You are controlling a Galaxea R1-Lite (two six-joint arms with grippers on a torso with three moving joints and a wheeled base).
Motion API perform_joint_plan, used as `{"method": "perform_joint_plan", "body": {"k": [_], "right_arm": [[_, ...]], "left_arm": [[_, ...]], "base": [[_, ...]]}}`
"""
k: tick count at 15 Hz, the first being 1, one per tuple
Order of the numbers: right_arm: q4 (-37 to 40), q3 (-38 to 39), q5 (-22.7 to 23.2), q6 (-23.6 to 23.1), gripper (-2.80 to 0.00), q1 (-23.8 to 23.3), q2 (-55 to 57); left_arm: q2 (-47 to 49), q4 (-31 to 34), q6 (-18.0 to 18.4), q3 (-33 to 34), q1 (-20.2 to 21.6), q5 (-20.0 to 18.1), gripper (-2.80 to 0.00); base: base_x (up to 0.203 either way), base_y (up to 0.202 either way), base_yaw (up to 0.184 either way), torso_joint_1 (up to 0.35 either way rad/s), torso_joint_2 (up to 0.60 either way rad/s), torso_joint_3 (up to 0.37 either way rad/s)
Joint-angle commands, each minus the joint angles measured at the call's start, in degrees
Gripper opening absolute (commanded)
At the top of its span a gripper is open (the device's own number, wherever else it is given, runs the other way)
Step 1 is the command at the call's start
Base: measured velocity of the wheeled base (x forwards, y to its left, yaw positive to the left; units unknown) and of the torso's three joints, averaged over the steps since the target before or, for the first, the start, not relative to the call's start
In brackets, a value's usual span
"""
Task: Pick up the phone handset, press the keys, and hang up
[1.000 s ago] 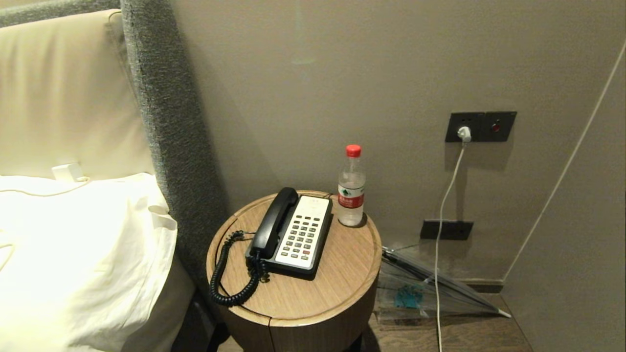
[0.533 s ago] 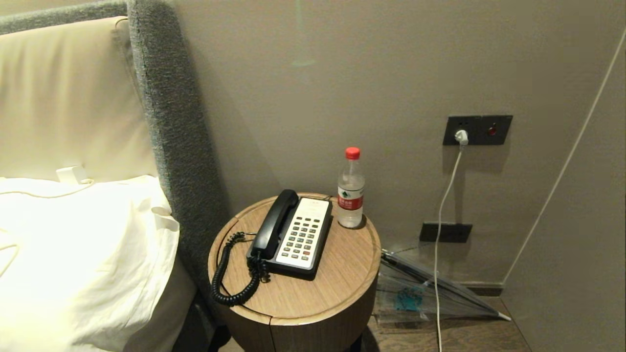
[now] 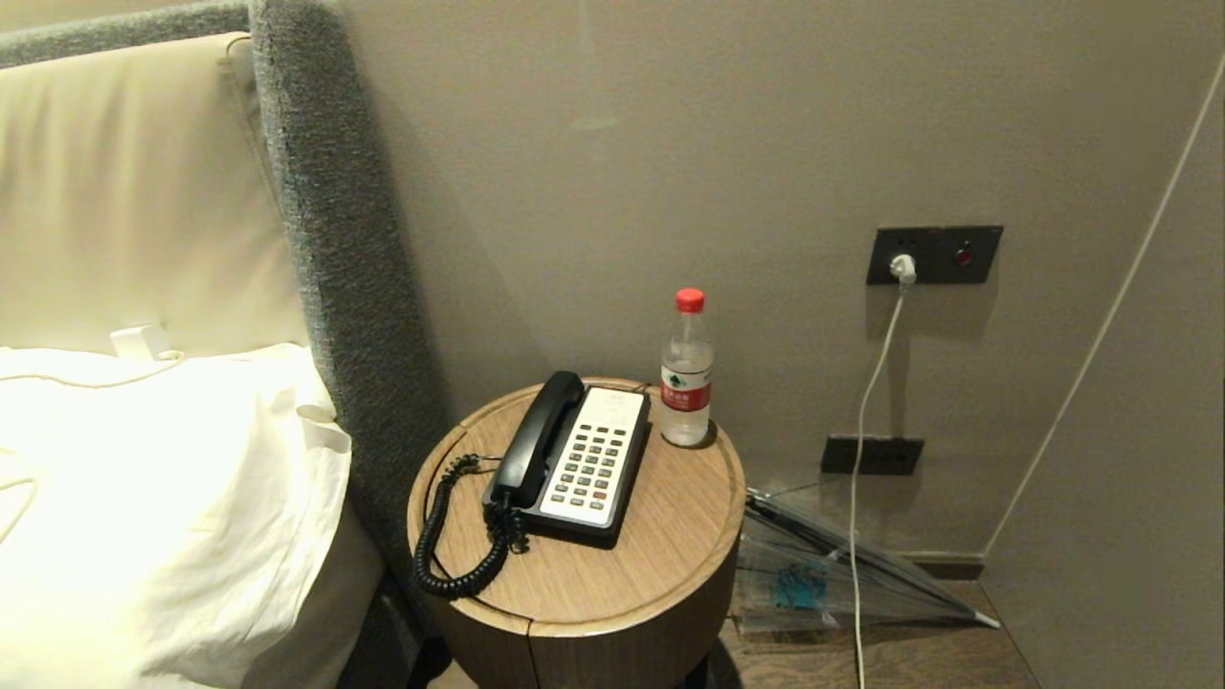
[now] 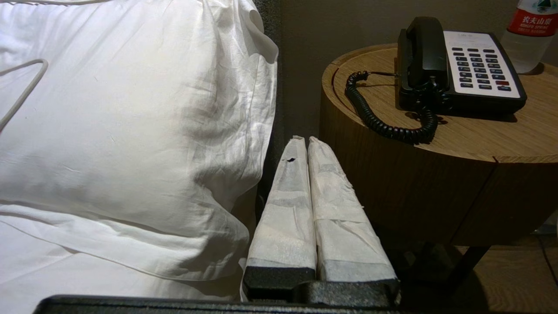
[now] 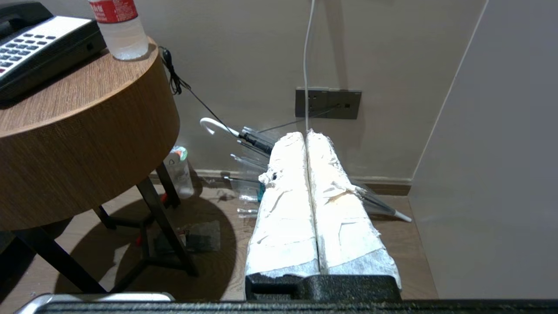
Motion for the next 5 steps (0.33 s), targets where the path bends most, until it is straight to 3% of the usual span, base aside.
{"method": "perform_joint_plan", "body": {"k": [1, 5], "right_arm": [[0.0, -0.1, 0.0, -0.1, -2.80, 0.1, 0.1], [-0.1, -0.1, -0.1, 0.1, -2.80, 0.0, 0.1]], "left_arm": [[0.0, 0.0, 0.0, 0.0, 0.0, 0.0, -2.80], [-0.1, 0.0, 0.0, -0.1, 0.1, 0.0, -2.80]], "base": [[0.000, 0.000, 0.000, 0.000, 0.00, 0.000], [0.000, 0.000, 0.000, 0.000, 0.00, 0.000]]}}
